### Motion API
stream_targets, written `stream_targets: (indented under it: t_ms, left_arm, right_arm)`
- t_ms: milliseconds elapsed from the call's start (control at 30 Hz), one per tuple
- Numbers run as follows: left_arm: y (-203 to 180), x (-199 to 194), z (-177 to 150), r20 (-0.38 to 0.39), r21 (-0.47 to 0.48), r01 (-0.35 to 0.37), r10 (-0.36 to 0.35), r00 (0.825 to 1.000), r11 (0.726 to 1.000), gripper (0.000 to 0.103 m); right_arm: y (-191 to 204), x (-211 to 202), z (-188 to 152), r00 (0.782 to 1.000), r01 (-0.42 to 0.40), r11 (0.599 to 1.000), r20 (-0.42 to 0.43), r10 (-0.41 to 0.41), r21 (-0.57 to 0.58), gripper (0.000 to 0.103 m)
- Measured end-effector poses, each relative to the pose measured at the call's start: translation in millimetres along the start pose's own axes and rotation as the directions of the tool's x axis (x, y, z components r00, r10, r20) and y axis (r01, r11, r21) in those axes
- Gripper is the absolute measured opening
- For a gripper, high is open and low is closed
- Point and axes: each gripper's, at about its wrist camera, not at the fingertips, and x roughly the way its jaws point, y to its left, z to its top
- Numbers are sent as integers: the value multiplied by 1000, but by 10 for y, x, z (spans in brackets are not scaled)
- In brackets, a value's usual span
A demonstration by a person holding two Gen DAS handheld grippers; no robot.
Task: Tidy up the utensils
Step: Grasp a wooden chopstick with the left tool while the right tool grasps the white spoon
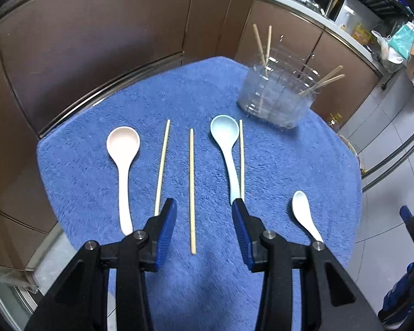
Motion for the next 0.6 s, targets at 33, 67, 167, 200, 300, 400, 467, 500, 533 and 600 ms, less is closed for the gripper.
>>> stream_targets:
  t_ms: [33,67,167,200,300,400,467,500,533,600]
  left_arm:
    - [11,42,36,-6,7,-2,2,1000,1000,40]
    - [20,88,71,-16,15,-2,2,1000,1000,40]
    - [40,200,155,-40,32,2,-1,999,999,40]
    - [47,239,185,-45,35,1,1,999,999,40]
    - [67,427,311,-70,51,-15,19,997,999,40]
    - [90,613,435,-98,48,-39,44,994,998,40]
    - [93,722,496,-117,57,-35,41,992,998,40]
    - [91,784,523,-127,61,-45,52,991,997,40]
    - [97,854,557,-139,58,-61,69,988,996,40]
    - [95,950,592,-162,58,-69,78,984,996,40]
  right_arm:
    - [15,43,-10,1000,-3,1000,-13,3,2,52]
    - [22,78,-18,1000,-10,1000,-23,10,7,52]
    - [32,224,-38,998,-30,999,-62,32,30,52]
    - [47,283,-39,996,-29,999,-80,31,26,52]
    - [91,465,-49,989,-51,999,-139,51,9,52]
    - [116,670,-65,977,-64,998,-206,59,-20,52]
    - [113,790,-76,968,-83,996,-240,74,-28,52]
    - [99,858,-81,963,-90,995,-259,79,-33,52]
    - [85,923,-84,958,-94,995,-276,80,-37,52]
    - [26,1059,-85,946,-105,994,-311,88,-39,52]
